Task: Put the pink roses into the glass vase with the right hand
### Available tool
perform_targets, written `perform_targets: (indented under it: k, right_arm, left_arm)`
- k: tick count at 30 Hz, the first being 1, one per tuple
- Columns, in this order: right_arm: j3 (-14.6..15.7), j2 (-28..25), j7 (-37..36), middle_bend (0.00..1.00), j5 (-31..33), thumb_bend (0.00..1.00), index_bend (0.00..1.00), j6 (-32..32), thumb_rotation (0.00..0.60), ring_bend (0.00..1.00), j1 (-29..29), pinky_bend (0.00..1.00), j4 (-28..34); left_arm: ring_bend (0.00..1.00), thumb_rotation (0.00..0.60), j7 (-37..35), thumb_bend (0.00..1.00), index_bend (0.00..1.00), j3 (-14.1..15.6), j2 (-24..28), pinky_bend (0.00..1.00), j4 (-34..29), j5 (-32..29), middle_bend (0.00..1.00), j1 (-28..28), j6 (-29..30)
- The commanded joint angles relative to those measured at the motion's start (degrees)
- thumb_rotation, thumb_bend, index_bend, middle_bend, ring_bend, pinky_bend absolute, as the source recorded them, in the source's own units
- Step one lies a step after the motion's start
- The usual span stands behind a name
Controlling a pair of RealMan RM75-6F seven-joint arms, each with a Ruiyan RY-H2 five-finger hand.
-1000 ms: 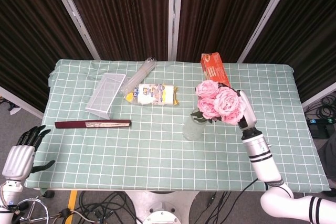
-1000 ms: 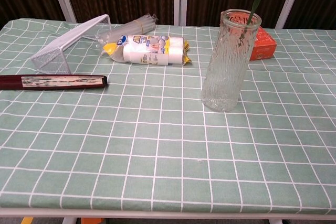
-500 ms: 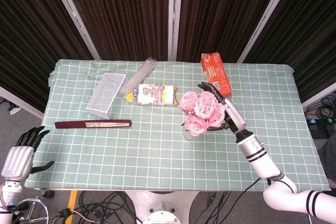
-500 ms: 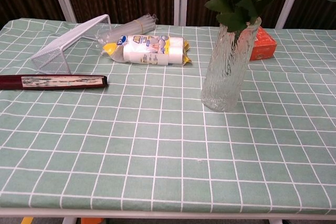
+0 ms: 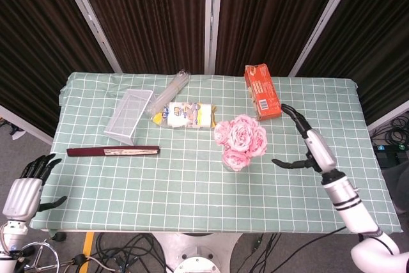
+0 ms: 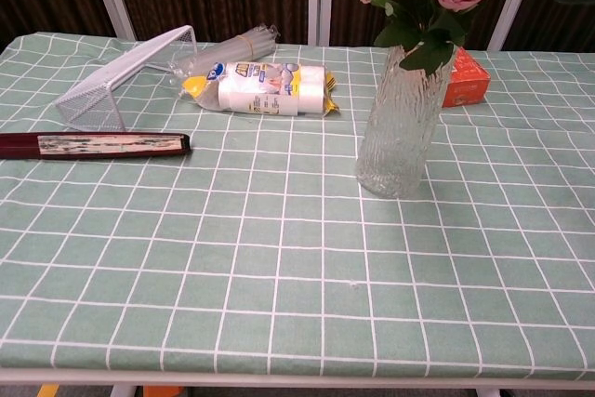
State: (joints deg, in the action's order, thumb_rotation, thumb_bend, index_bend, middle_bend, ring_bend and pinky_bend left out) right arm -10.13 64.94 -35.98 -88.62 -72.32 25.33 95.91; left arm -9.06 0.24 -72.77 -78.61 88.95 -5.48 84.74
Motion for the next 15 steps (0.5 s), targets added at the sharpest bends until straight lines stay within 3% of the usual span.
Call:
perform_targets:
  k: [1,7,15]
  right_arm:
    - [4.8,-2.1,12.1,0.0,-1.6,0.04,0.0,-8.3,0.6,0.0,-7.9,0.0,-5.0]
    - [8.5,0.9,23.9,0.0,1.3,0.05,0.0,-13.3,0.6,0.0,-15.4,0.0,-13.5]
    - [8.7,8.6,27.4,0.0,4.2,0.05,0.0,-18.6,0.6,0.0,-21.4,0.0,-27.3]
  left_arm:
    - [0.05,0.6,0.7,0.01,0.16,-0.2,0.4,0.14,-0.7,0.4,0.07,-0.4,0.0]
    - [0.05,0.6,1.4,0.01,0.16,-0.3,1.1,0.14,-1.8,0.3,0.07,-0.5,-0.1]
    - [0.05,0.6,1.4,0.01,0.16,-0.2,0.7,0.14,-1.2,0.6,0.07,-0.1,0.9]
